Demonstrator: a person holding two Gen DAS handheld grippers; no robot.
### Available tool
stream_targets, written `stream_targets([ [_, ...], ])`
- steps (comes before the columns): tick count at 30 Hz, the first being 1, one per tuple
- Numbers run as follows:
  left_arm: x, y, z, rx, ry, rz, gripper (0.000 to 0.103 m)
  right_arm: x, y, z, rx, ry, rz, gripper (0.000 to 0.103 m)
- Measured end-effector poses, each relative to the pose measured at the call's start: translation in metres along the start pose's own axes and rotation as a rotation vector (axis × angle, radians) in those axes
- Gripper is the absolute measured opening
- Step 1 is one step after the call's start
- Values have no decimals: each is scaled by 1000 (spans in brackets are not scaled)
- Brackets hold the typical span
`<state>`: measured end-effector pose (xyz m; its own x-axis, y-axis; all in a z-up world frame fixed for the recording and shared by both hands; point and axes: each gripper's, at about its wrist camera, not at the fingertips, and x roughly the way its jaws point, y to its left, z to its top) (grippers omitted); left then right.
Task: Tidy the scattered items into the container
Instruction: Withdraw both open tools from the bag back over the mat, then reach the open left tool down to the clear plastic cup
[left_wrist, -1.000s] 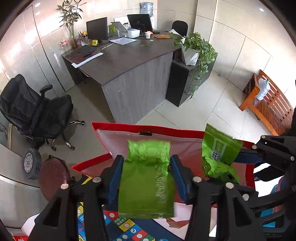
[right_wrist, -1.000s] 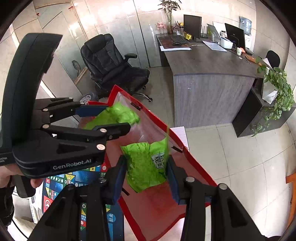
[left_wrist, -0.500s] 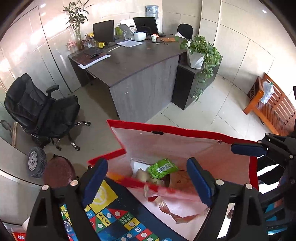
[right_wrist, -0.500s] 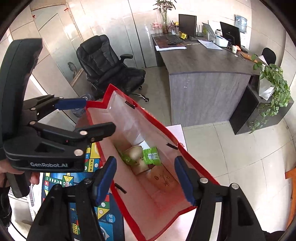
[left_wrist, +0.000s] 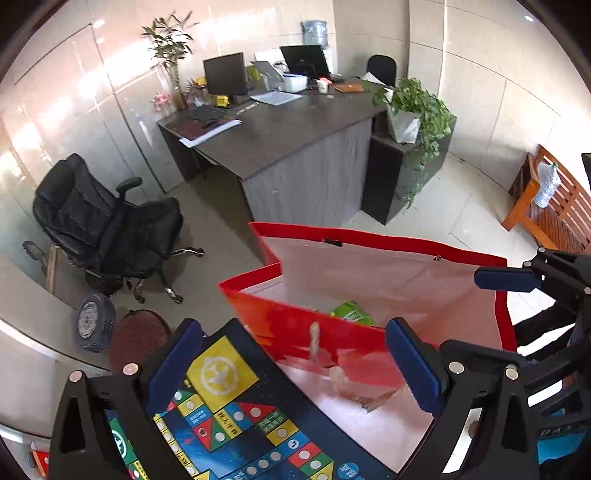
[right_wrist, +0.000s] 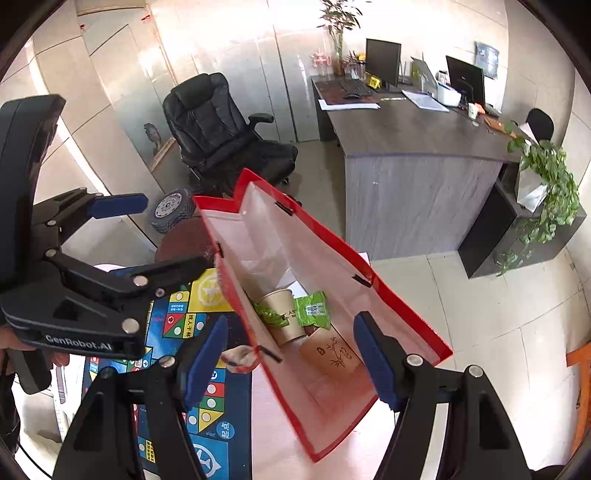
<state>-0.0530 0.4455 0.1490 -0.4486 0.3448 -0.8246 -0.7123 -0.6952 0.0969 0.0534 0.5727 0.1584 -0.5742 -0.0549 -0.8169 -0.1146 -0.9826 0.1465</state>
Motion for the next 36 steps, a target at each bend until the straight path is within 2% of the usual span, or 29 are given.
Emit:
stream_targets([
  [2,-17,6,-12,-20,-23,9,103,-8,6,-3,-14,-9,-4,75],
  [6,-51,18,-50,-83,-59,42,103,-34,31,-16,-69,-41,-10,83],
  [8,-72,26,-83,-135,-68,76,103,-48,45,-25,-103,-62,-16,85],
  [13,-113,38,-169,-260,-42,181,103,-70,90,-61,-166,-74,70,93],
  [16,-136,47,-228,-380,-11,251,103,-63,122,-87,-219,-47,142,95],
  [21,-171,51,-324,-569,35,416,103,-36,166,-128,-281,43,244,95],
  [24,-170,52,-367,-651,134,423,103,-23,186,-152,-331,105,284,95],
  [26,-170,54,-379,-685,161,440,103,-16,192,-160,-335,134,312,95],
  [30,-178,58,-391,-760,142,407,103,-8,202,-168,-329,179,336,95],
  [36,-184,58,-385,-735,132,432,103,-4,206,-175,-310,181,328,95],
])
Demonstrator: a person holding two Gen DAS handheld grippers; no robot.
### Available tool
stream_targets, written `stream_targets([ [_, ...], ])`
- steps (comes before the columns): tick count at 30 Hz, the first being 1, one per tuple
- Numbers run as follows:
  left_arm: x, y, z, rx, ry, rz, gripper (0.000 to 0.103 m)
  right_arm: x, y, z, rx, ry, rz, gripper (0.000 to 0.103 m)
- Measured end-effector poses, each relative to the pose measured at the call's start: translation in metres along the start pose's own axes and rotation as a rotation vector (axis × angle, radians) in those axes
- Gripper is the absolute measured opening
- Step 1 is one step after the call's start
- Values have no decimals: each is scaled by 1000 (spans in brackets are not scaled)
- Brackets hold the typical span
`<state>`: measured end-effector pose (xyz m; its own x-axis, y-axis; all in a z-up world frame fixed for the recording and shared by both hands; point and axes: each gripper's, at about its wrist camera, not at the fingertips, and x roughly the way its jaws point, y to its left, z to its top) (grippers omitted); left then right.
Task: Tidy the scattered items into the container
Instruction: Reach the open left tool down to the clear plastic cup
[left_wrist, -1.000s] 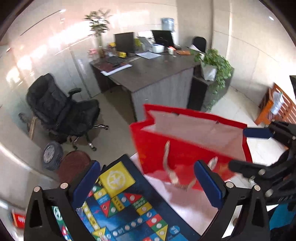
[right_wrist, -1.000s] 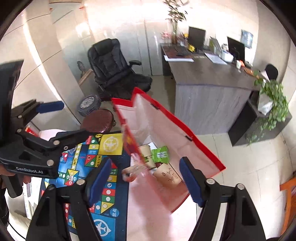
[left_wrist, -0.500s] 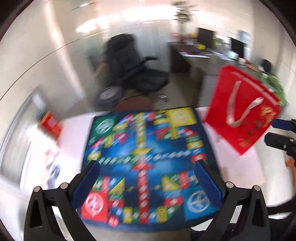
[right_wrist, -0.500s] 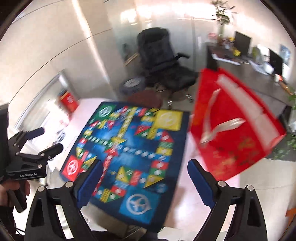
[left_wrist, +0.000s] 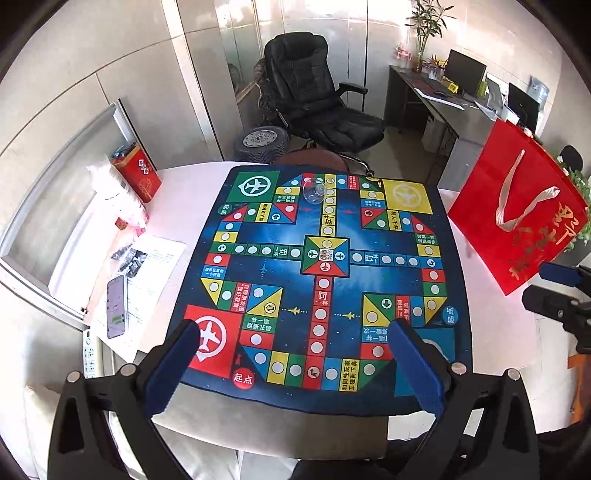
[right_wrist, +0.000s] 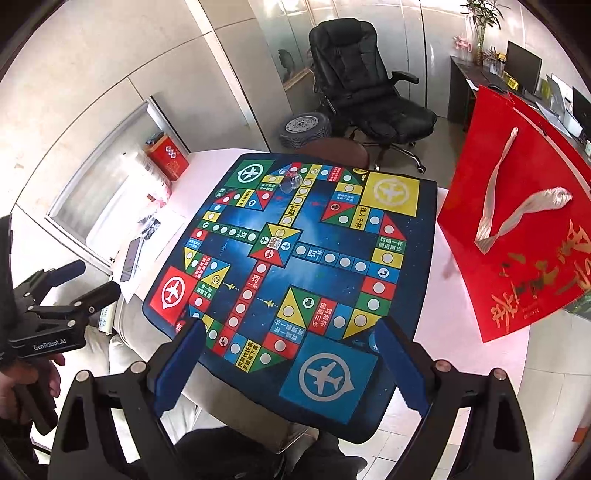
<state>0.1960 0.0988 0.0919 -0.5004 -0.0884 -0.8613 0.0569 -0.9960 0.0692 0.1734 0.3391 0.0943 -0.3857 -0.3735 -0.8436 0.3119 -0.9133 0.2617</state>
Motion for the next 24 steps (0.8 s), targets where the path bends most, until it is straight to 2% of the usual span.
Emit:
stream_targets([
  [9,7,-5,25,39,-25,-50,103,0,-17,-8,108,-35,-15,95],
  [12,24,-10,24,68,-39,-64,103,6,-19,-17,116,-65,-23,95],
  [15,58,-17,11,106,-33,-107,103,26,-20,-29,92,-96,-69,95],
  [17,92,-21,-8,148,-17,-88,103,46,-21,-40,73,-114,-102,95],
  [18,102,-20,-15,143,-12,-82,103,60,-23,-46,80,-113,-123,95],
  [20,128,-13,-32,113,-11,-116,103,78,-28,-56,112,-110,-134,95],
  [24,161,-7,-57,132,-48,-143,103,111,-20,-78,133,-118,-175,95],
])
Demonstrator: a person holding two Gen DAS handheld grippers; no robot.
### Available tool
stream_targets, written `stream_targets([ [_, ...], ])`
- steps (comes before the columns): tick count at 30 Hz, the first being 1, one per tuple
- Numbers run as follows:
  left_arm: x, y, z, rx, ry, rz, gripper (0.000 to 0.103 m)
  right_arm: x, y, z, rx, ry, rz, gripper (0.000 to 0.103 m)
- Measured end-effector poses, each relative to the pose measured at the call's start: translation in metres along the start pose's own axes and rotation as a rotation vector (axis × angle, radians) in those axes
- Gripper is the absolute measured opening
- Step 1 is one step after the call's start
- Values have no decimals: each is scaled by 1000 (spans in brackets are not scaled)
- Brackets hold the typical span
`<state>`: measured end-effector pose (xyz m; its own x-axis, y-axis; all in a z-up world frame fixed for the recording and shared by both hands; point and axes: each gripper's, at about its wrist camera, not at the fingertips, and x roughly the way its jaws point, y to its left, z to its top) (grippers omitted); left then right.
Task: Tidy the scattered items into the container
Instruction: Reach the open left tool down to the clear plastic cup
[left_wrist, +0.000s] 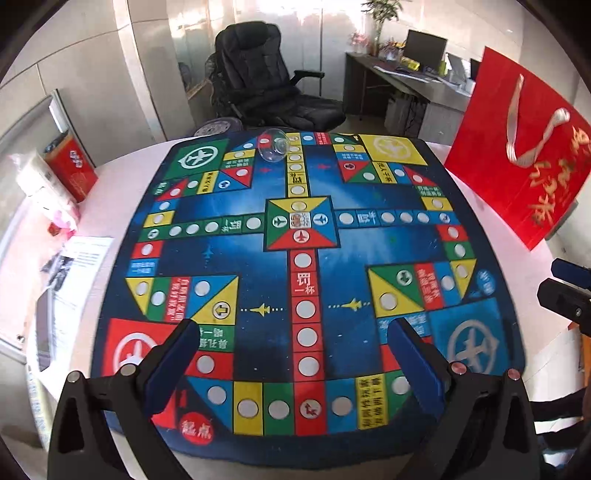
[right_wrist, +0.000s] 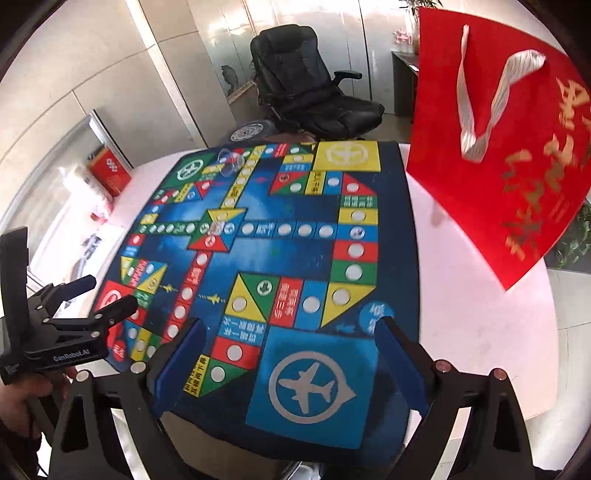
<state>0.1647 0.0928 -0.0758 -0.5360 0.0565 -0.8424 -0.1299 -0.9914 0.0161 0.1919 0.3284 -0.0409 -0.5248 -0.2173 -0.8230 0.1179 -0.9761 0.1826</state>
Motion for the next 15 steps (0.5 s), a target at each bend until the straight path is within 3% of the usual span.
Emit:
stream_targets([
  [4,8,19,-18,41,-79,-31,103,22,28,-10,-58,-23,-26,95],
  [7,16,40,-18,29,-78,-34,103,38,52,-2,-111,-18,-43,95],
  [11,23,66,4,-13,-78,-58,103,46,68,26,-128,-22,-42,95],
  [15,36,74,35,-7,-83,-65,103,68,59,67,-83,-59,-58,95],
])
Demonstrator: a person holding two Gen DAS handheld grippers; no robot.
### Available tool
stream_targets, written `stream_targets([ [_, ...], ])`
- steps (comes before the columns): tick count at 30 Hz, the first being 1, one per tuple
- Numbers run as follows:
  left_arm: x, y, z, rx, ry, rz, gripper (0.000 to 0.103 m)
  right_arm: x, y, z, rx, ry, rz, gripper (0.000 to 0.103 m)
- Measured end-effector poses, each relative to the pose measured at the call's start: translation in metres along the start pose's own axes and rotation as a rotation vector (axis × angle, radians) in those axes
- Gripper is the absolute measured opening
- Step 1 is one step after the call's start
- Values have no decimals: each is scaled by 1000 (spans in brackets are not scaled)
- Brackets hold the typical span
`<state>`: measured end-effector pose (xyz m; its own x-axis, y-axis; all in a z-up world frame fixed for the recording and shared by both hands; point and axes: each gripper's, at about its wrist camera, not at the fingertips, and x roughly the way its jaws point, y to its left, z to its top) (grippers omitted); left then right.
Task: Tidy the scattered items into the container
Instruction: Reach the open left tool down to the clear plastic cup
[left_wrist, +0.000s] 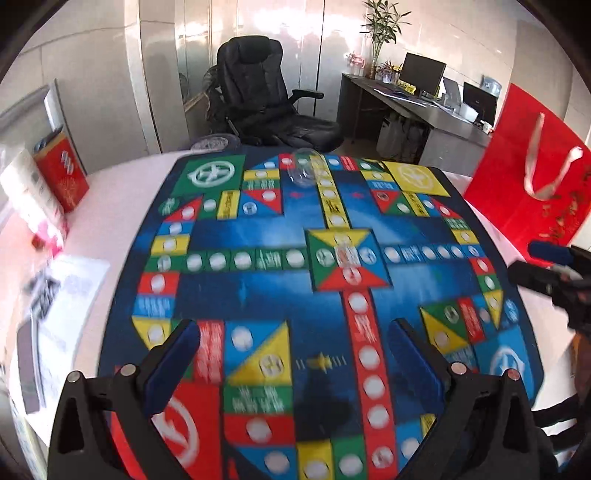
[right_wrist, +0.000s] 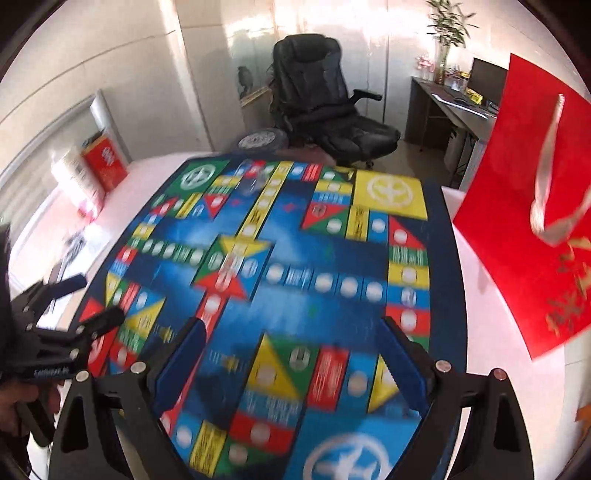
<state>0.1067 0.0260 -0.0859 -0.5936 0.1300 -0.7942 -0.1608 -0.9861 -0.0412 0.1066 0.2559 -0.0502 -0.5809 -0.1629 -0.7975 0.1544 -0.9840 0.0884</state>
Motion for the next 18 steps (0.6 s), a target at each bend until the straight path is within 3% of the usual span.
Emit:
stream_targets([
  [4,27,-3,38,27,-13,10,103,20,-19,30,52,-33,-14,95],
  [7,49,-5,70,18,-55,-37,103,34,-29,48,31,-40,-27,95],
  [11,92,-16,108,86,-101,6,103,59,-51,66,60,-26,-21,95],
  [14,119,-19,126,116,-107,-43,103,77,-65,78,95,-25,-20,95],
  [18,149,-25,137,147,-105,-30,103,97,-77,90,124,-28,-21,95],
])
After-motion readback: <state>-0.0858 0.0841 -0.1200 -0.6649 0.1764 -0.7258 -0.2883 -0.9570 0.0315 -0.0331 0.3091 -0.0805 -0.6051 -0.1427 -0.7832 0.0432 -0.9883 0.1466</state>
